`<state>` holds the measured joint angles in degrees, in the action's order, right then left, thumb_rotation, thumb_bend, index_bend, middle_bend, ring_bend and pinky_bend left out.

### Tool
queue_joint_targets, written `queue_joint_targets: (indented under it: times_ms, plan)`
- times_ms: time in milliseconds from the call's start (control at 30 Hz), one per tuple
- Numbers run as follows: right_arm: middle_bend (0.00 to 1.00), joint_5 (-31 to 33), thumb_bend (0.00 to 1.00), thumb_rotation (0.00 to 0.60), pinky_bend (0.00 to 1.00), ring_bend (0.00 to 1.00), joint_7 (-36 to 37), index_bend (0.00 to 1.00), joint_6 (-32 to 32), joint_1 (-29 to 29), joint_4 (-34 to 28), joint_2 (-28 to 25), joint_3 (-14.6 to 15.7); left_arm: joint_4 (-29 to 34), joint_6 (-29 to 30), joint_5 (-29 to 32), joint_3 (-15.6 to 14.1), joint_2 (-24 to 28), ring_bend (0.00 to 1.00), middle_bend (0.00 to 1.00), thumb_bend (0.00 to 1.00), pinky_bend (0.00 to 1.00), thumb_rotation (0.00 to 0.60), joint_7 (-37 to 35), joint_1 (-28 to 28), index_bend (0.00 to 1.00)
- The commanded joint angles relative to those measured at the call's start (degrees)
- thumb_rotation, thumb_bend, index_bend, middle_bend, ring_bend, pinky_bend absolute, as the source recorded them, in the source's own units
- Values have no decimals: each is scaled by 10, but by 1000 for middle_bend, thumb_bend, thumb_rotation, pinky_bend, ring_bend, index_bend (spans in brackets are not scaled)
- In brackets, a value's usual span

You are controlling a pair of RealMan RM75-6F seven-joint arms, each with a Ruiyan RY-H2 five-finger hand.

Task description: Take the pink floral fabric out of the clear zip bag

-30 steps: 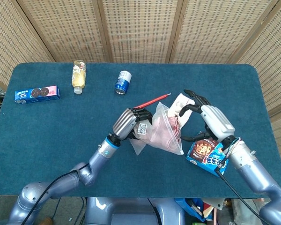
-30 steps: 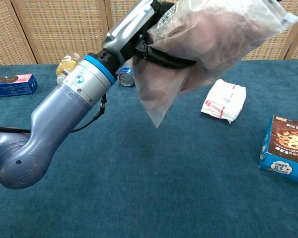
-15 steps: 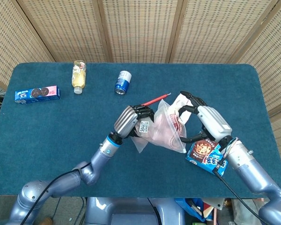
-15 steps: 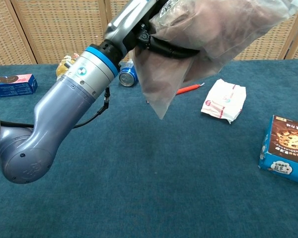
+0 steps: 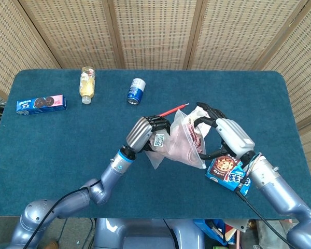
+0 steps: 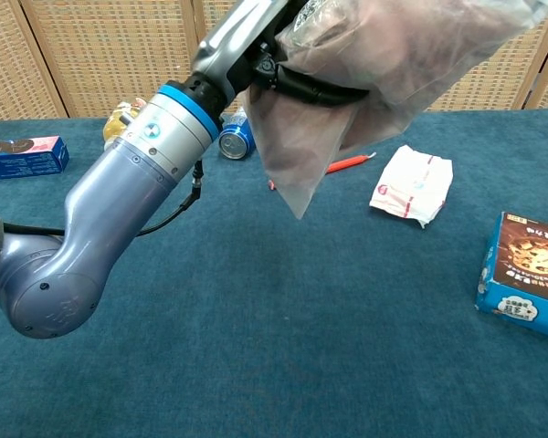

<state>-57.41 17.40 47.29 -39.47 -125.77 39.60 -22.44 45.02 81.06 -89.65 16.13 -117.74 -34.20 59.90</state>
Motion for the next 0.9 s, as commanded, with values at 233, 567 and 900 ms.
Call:
queue_joint_targets:
  times_ms: [233, 567, 900]
  plan:
    - [0, -6, 0, 600, 0, 0, -12, 232, -10, -7, 1, -1, 3, 1, -2, 8, 8, -2, 476, 571, 188, 556, 600, -1, 4, 618]
    - [0, 14, 0, 600, 0, 0, -31, 230, -13, -19, -7, 0, 4, 3, -4, 12, 12, -1, 476, 571, 188, 556, 600, 0, 9, 618]
    - [0, 28, 0, 600, 0, 0, -35, 230, -27, -37, -8, 9, 2, 7, -8, 16, 20, -4, 476, 571, 188, 556, 600, 6, 20, 618]
